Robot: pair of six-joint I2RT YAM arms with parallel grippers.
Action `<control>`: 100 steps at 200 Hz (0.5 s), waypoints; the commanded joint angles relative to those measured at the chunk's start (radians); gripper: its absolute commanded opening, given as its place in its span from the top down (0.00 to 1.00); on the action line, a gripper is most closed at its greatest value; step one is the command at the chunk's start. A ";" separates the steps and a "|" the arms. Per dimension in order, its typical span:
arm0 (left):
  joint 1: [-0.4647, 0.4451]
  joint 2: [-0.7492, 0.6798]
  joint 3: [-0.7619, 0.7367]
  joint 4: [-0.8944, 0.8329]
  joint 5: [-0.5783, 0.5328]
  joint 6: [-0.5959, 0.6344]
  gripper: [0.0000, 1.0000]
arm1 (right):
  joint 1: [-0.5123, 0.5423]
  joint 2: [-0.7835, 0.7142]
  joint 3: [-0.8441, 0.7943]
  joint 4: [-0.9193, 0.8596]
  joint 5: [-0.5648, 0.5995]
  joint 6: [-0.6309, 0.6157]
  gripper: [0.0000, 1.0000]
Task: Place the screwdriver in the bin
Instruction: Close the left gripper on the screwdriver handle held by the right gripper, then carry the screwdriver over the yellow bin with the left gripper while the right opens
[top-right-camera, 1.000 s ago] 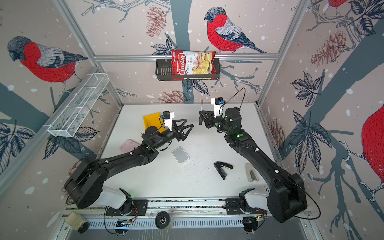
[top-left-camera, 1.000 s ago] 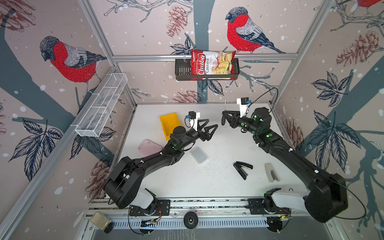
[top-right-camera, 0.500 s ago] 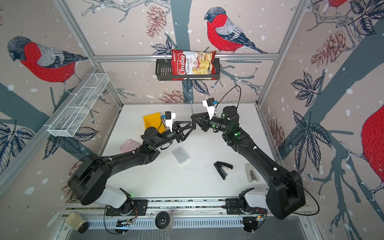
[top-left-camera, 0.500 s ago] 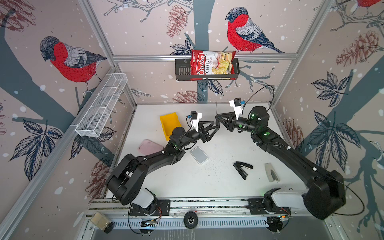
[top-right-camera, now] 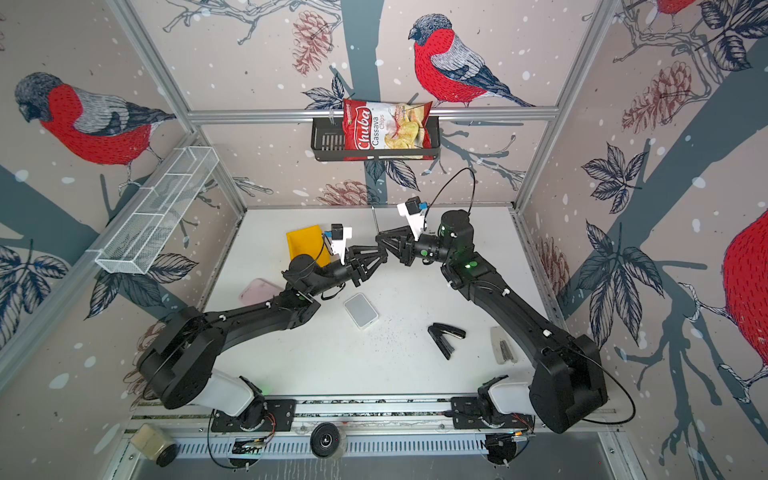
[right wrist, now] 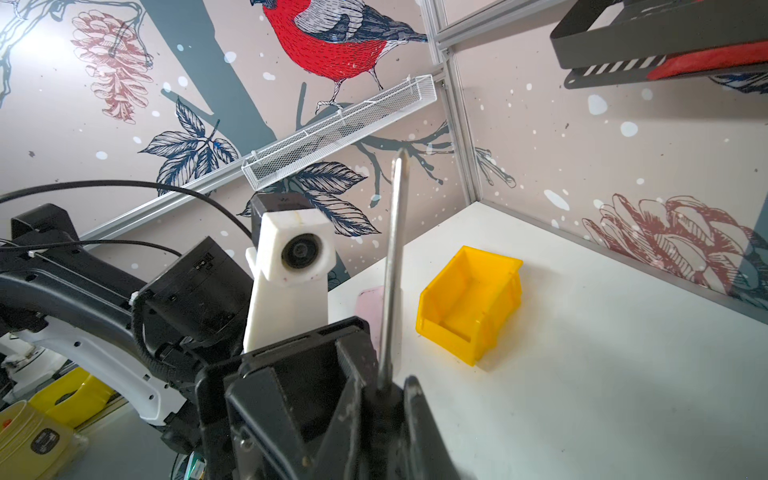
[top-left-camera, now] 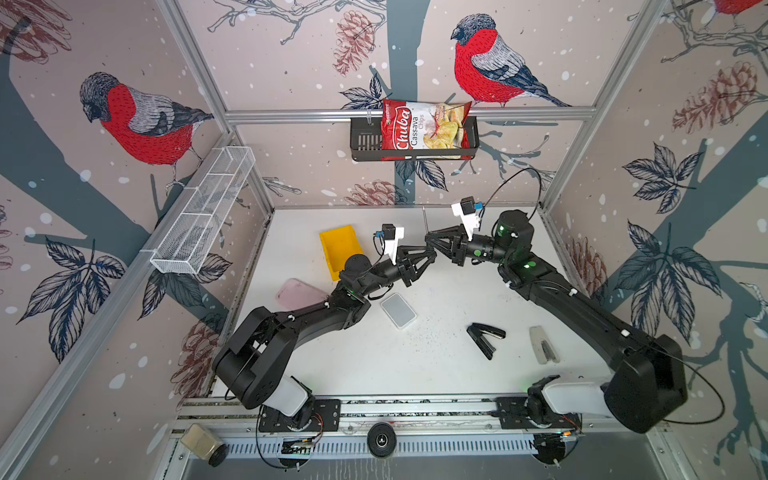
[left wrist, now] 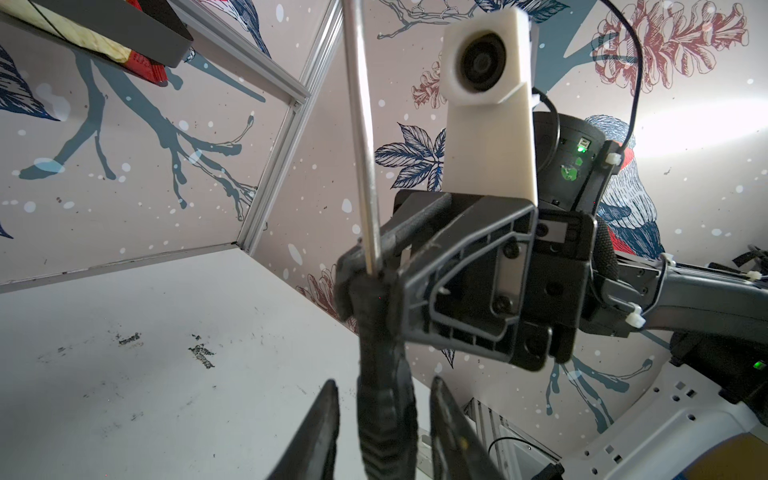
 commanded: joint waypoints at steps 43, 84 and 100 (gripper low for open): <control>0.001 0.004 0.000 0.035 -0.017 -0.001 0.92 | 0.006 0.004 0.003 0.009 -0.006 -0.011 1.00; 0.001 -0.002 -0.009 0.009 -0.045 0.000 1.00 | 0.003 0.002 0.004 0.000 -0.001 -0.012 0.90; 0.007 -0.013 -0.012 -0.018 -0.050 0.021 1.00 | 0.003 -0.006 -0.006 0.019 0.015 0.005 0.73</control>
